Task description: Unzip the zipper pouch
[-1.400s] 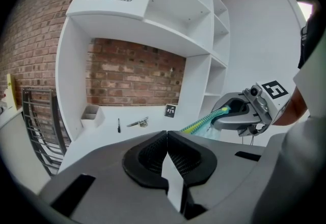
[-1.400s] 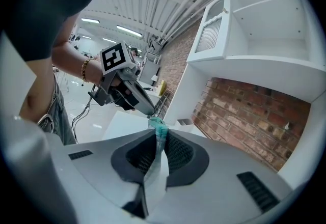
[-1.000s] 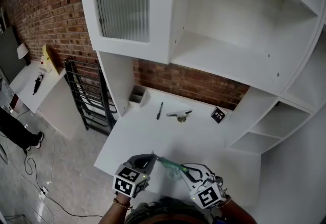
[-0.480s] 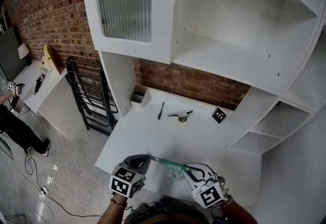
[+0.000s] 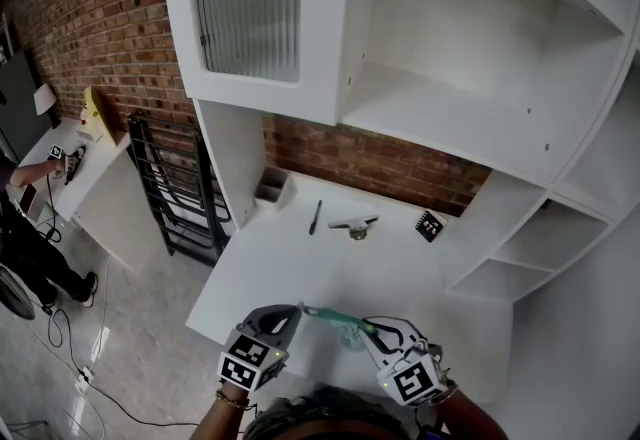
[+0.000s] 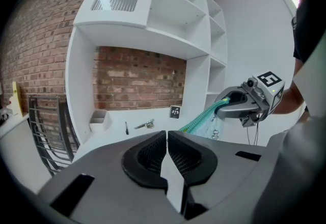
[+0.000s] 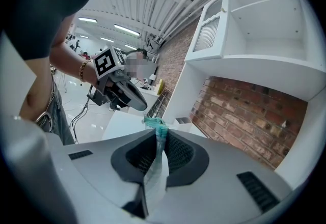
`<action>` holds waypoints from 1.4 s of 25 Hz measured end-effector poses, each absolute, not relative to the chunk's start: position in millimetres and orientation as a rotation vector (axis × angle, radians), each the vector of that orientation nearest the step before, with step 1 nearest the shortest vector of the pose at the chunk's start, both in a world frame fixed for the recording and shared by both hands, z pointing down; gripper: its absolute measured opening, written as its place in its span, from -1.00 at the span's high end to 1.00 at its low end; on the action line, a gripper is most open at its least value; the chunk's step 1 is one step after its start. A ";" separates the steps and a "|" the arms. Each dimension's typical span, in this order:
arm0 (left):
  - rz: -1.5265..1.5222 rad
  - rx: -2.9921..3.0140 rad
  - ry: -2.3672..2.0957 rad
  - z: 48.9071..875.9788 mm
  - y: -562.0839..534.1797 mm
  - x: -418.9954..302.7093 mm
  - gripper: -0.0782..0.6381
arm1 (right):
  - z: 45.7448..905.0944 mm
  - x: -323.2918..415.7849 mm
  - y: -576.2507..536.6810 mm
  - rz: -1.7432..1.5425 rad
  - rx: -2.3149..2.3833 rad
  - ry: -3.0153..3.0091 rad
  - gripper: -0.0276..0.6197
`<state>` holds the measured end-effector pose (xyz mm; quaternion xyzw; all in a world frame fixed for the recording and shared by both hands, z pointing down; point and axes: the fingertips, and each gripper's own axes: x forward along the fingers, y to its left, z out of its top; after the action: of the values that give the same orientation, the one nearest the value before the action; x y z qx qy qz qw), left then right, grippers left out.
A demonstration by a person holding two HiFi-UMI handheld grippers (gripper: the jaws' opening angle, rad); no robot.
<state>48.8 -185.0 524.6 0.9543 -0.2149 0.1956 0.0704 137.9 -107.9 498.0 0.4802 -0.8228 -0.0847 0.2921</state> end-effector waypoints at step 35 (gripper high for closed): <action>0.318 2.797 -0.947 503.1 -197.2 -38.2 0.77 | 584.3 169.8 -252.0 0.210 1.491 -2.229 0.82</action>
<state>-38.2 -197.2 503.1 0.9383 -0.3176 0.1068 0.0858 169.8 -252.0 584.3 0.5403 -0.8075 0.0761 0.2240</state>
